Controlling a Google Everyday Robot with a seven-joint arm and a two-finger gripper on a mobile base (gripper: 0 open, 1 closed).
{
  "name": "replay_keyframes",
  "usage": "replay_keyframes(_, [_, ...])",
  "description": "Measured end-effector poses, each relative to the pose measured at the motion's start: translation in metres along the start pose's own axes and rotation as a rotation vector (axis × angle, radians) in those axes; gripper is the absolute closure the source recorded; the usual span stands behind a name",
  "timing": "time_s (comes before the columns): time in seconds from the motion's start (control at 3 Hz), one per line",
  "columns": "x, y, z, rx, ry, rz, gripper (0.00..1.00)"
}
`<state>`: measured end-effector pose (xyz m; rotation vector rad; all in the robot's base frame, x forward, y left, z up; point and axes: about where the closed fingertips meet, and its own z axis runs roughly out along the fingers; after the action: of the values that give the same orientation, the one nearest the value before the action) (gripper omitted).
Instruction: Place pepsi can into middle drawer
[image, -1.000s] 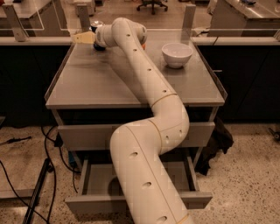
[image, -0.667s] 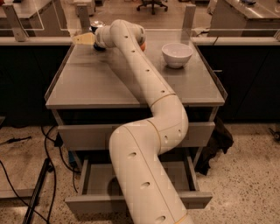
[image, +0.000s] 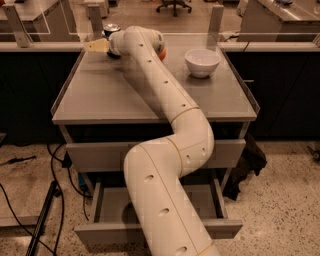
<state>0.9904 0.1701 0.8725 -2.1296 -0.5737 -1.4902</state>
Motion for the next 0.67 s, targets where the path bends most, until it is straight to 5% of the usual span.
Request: replay_keyframes(0.67, [-0.0001, 0.0051, 0.0074, -0.027, 0.026, -0.008, 0.00])
